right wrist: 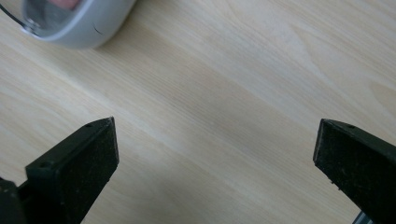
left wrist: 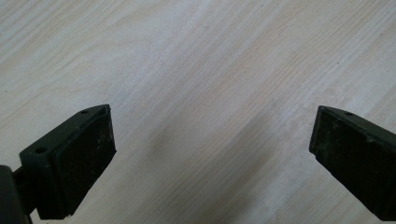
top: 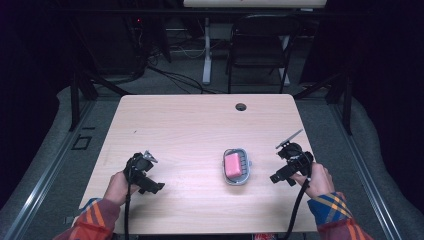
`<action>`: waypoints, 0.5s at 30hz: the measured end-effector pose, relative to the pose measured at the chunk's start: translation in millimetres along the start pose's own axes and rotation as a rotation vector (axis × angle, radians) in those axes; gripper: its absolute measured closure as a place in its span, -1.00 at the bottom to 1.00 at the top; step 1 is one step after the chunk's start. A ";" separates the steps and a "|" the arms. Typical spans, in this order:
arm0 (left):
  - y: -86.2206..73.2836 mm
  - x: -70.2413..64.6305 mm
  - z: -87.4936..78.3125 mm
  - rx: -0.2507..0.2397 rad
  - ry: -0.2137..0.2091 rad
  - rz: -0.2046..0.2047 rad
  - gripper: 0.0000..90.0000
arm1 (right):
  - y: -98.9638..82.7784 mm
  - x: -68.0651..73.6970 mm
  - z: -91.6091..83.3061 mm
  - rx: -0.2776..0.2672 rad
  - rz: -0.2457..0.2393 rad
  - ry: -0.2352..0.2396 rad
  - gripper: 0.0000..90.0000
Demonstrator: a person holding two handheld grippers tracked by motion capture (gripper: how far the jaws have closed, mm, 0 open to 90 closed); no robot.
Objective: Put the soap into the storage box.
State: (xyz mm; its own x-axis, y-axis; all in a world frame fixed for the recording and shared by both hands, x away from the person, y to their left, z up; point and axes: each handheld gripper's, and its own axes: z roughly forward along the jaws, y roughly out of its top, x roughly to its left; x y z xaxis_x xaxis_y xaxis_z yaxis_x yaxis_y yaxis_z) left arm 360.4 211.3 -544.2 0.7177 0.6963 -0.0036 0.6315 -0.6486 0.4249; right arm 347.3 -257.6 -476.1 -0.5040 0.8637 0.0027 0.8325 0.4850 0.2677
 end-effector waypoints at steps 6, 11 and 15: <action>0.6 -0.3 0.6 0.006 0.000 0.004 -1.00 | -22.8 -2.8 9.5 -0.056 0.012 -0.008 -1.00; 0.3 0.5 0.4 0.006 -0.001 0.002 -1.00 | -35.3 -6.0 18.9 -0.074 0.010 -0.047 -1.00; 0.3 0.6 0.4 0.004 -0.003 0.005 -1.00 | -37.0 -3.0 24.4 -0.068 -0.021 -0.068 -1.00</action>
State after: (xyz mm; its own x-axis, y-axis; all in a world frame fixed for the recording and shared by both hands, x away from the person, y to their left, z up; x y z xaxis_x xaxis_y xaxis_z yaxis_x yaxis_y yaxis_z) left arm 361.2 211.4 -544.5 0.7220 0.6919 -0.0042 0.6288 -0.6536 0.4212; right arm 323.7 -274.8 -509.5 -0.5024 0.8619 -0.0683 0.8032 0.4945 0.3323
